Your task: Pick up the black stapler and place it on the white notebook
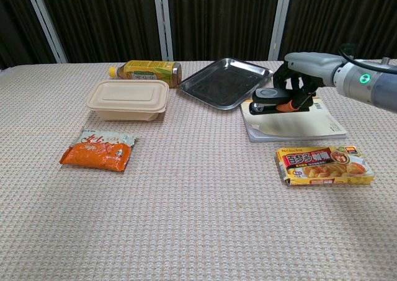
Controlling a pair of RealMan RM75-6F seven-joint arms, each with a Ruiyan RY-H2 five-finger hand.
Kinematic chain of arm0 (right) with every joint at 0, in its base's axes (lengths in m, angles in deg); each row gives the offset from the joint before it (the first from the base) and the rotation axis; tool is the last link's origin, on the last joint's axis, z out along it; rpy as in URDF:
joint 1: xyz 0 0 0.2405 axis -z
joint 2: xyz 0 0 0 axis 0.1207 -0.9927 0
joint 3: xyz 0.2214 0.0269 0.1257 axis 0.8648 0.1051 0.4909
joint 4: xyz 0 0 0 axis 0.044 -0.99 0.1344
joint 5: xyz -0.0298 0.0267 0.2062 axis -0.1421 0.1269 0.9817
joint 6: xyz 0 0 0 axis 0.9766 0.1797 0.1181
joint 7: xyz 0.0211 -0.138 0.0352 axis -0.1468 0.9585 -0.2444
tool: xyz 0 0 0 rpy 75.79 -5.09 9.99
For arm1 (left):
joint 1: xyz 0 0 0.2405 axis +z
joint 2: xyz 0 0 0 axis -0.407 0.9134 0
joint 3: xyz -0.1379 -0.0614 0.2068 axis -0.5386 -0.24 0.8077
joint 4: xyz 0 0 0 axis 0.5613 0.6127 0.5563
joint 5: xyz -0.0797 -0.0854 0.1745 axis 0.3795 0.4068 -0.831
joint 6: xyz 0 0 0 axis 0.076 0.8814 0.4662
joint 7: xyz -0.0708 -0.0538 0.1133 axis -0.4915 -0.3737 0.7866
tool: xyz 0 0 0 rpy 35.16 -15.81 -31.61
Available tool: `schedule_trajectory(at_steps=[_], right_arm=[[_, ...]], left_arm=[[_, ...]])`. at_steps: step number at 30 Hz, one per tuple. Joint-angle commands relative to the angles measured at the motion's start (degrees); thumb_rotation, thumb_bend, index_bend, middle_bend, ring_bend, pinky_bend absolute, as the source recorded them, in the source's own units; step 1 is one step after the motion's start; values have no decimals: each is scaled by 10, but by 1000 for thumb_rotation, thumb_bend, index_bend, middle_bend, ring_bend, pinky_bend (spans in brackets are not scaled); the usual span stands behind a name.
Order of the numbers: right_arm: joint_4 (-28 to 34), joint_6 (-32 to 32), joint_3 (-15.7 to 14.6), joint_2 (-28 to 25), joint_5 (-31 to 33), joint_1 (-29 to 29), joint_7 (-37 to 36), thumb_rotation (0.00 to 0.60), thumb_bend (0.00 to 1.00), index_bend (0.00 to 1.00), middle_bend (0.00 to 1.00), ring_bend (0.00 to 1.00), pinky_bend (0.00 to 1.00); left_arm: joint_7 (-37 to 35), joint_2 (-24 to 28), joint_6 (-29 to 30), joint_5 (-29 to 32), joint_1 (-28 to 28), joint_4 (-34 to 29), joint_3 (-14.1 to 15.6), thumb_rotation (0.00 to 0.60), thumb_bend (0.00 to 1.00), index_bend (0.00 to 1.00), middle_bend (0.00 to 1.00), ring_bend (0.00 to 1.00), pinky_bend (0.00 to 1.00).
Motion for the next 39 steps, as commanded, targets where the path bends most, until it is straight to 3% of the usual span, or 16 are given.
schedule_trajectory(at_steps=[1,12,15,17,19,22,24,30,34,39], right_arm=[[-48,-22,-3,25,-4,-23,-31,600,291,654,519,591,699],[-156,-44,-29,70,-38,-48,-121,600,291,651,519,591,699],[-171,-48,-37,74,-45,-49,-139,600,291,607,498,588,699],[-178,-45,-42,76,-49,-47,-149,600,290,549,468,581,699],[-182,-41,-47,76,-54,-46,-152,600,288,404,405,551,698],[-178,-44,-54,70,-56,-44,-151,600,283,81,261,456,675],[-171,-52,-56,64,-54,-43,-148,600,279,3,184,386,626],[-117,-38,-55,34,-37,-26,-121,600,262,0,15,185,440],[-47,0,-61,-9,-21,3,-60,600,247,0,0,33,309],[140,110,-76,-118,19,85,61,600,203,0,0,0,130]], left_arm=[[4,-3,-9,13,-5,5,-4,600,301,0,0,0,55],[17,-10,-28,38,-14,13,-8,600,304,0,0,0,55],[19,-10,-25,37,-14,11,-7,600,303,0,0,0,55],[19,-10,-24,37,-13,10,-6,600,302,0,0,0,55],[18,-9,-23,36,-14,9,-6,600,302,0,0,0,55],[17,-8,-21,34,-13,8,-5,600,303,0,0,0,55],[15,-8,-20,33,-13,8,-5,600,304,0,0,0,55],[8,-4,-11,25,-10,4,-3,600,303,0,0,0,55],[1,1,-7,17,-9,-1,0,600,303,0,0,0,55],[-11,10,0,-1,-6,-8,7,600,303,0,0,0,55]])
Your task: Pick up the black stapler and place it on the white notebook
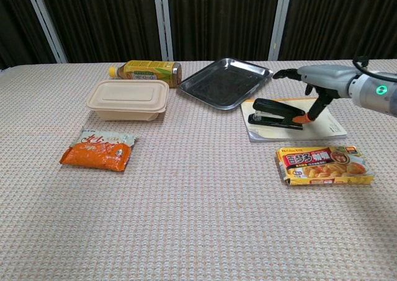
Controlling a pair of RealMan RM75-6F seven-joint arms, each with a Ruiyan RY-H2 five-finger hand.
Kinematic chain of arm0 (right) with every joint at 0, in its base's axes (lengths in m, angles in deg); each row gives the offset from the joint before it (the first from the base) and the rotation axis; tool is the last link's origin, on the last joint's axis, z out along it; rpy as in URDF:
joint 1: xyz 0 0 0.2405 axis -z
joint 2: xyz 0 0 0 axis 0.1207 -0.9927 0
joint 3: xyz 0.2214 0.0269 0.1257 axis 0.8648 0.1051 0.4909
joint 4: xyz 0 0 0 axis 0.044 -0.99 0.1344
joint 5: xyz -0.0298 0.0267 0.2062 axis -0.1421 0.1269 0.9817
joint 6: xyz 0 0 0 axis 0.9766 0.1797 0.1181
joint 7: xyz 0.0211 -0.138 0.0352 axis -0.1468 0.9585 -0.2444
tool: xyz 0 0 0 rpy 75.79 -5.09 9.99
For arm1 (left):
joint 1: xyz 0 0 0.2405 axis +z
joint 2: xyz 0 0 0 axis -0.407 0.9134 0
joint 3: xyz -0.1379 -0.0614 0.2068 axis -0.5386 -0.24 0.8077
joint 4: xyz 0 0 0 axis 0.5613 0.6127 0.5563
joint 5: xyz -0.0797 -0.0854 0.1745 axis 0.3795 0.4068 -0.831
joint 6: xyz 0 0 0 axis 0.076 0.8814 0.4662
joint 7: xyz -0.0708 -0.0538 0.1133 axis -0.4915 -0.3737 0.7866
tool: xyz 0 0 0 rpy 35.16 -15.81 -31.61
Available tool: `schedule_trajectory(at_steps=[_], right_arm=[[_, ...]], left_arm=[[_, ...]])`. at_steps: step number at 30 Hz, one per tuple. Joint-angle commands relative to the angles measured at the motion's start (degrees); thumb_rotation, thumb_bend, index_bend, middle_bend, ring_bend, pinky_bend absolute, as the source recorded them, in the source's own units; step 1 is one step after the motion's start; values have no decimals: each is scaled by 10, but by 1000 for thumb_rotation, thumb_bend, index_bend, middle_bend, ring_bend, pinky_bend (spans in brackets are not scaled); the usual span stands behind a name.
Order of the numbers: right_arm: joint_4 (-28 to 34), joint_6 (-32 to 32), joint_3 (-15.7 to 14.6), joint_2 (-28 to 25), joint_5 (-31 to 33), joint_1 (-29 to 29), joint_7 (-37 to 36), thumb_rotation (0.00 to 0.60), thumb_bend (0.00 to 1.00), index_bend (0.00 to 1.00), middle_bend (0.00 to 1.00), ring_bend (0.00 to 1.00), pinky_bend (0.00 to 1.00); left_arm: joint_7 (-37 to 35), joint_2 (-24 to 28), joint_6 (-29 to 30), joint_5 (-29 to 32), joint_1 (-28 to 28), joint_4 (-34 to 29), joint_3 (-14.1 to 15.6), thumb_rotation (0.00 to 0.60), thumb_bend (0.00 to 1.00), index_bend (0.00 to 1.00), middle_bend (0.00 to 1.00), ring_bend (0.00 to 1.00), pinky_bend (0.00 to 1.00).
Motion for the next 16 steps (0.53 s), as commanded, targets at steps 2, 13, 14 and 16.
schedule_trajectory(at_steps=[2,13,14,16], right_arm=[[226,146,-24,-137,47,107,146,600,188,0,0,0,70],[374,443,-112,-214,-27,303,215,600,176,0,0,0,0],[370,462,-121,-211,-42,318,206,600,176,0,0,0,0],[358,495,-135,-203,-64,346,192,600,177,0,0,0,0]], left_arm=[[-11,9,12,-19,5,-8,6,600,302,0,0,0,55],[-35,22,62,-71,21,-21,17,600,301,0,0,0,55],[-37,23,66,-75,23,-21,18,600,301,0,0,0,55],[-42,25,72,-82,26,-21,19,600,300,0,0,0,55]])
